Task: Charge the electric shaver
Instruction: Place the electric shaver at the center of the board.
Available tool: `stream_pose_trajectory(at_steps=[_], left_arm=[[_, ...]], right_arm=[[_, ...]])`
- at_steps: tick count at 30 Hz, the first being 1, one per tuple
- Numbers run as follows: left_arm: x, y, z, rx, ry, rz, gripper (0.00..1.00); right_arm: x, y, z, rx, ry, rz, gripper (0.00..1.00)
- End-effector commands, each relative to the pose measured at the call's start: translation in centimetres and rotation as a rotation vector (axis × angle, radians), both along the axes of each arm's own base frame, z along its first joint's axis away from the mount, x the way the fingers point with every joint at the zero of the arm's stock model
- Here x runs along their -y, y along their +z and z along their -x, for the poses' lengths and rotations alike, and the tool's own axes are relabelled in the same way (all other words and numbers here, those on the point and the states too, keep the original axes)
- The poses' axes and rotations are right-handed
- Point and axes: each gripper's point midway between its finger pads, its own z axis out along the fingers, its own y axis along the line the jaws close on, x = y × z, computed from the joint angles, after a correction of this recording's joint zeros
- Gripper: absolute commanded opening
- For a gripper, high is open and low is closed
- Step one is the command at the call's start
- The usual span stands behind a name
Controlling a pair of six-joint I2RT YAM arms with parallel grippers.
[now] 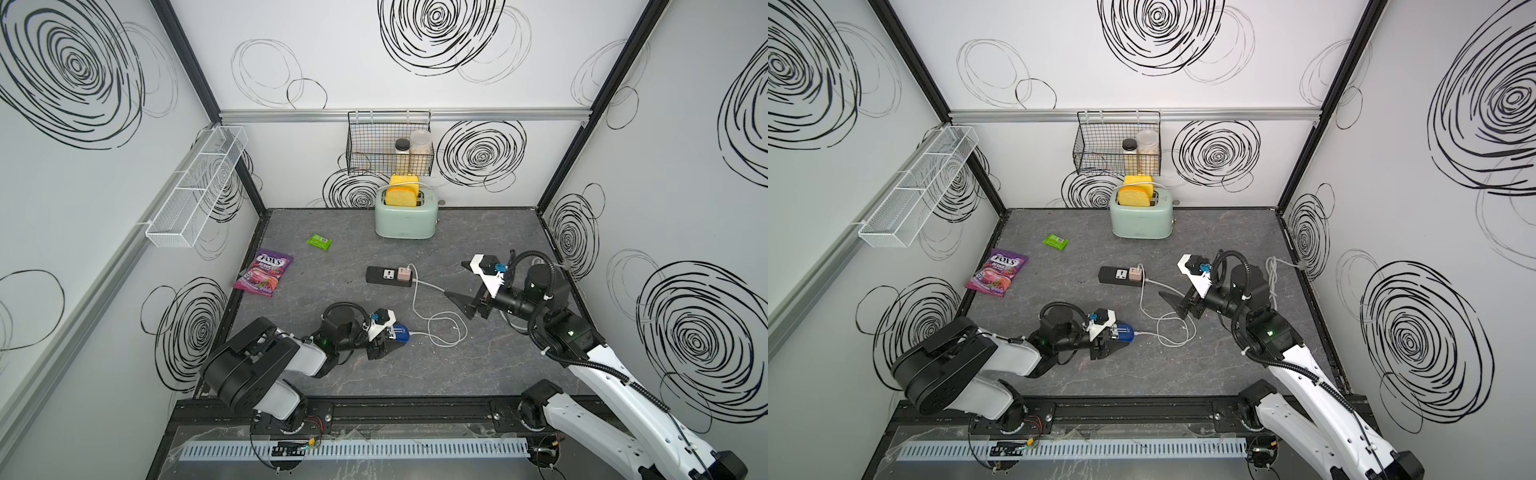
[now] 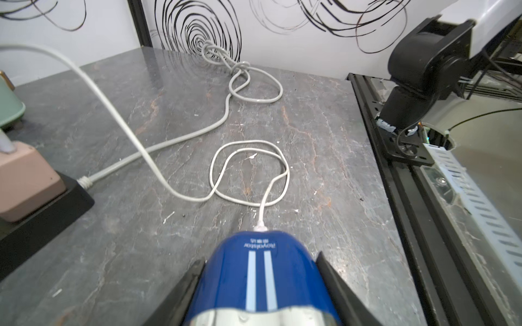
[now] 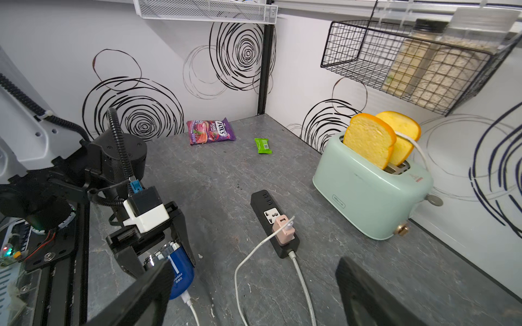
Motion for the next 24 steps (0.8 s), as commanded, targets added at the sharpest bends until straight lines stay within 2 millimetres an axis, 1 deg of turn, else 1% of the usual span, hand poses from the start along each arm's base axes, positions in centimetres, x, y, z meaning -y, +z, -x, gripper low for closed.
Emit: stream_pose_trajectory(at_steps=[1, 3, 8, 10, 13, 14, 15, 16, 19, 20, 22, 24], left_arm=[[0.5, 1.3, -1.2, 0.071, 0.057, 0.051, 0.31], [0.5, 0.3, -0.9, 0.054, 0.06, 0.028, 0.39], [0.7, -1.8, -0.2, 0.018, 0.042, -0.037, 0.48], [0.6, -2.2, -0.3, 0.009, 0.052, -0.05, 0.56], [0.5, -2.5, -0.5, -0.002, 0.057, -0.067, 0.62], [0.4, -2.7, -0.5, -0.006, 0.058, -0.078, 0.99], [0.3, -2.8, -0.6, -0.008, 0.063, -0.085, 0.97], [0.1, -2.7, -0.7, -0.007, 0.068, -0.087, 0.97], [0.0, -1.7, -1.0, 0.003, 0.079, -0.071, 0.97], [0.2, -1.2, -1.1, 0.008, 0.073, -0.068, 0.97], [0.6, 0.4, -1.5, 0.024, 0.069, -0.055, 0.97], [1.0, 3.5, -2.6, 0.071, 0.091, -0.034, 0.97]], right_arm=[[0.8, 1.3, -0.2, 0.04, -0.037, -0.044, 0.93], [1.2, 1.5, -0.2, 0.049, -0.055, -0.05, 0.93], [2.1, 2.4, -0.1, 0.083, -0.085, -0.06, 0.94], [2.4, 2.7, -0.1, 0.093, -0.097, -0.062, 0.94], [2.8, 3.0, 0.1, 0.106, -0.109, -0.065, 0.94], [2.9, 3.1, 0.2, 0.109, -0.112, -0.067, 0.94], [3.0, 3.1, 0.3, 0.109, -0.115, -0.066, 0.94], [3.0, 3.1, 0.4, 0.11, -0.117, -0.066, 0.94], [3.4, 3.1, 0.4, 0.111, -0.135, -0.058, 0.95], [3.6, 2.9, 0.3, 0.106, -0.15, -0.055, 0.96], [4.2, 2.6, -0.2, 0.098, -0.19, -0.044, 0.98], [5.1, 1.9, -1.3, 0.076, -0.26, -0.025, 0.98]])
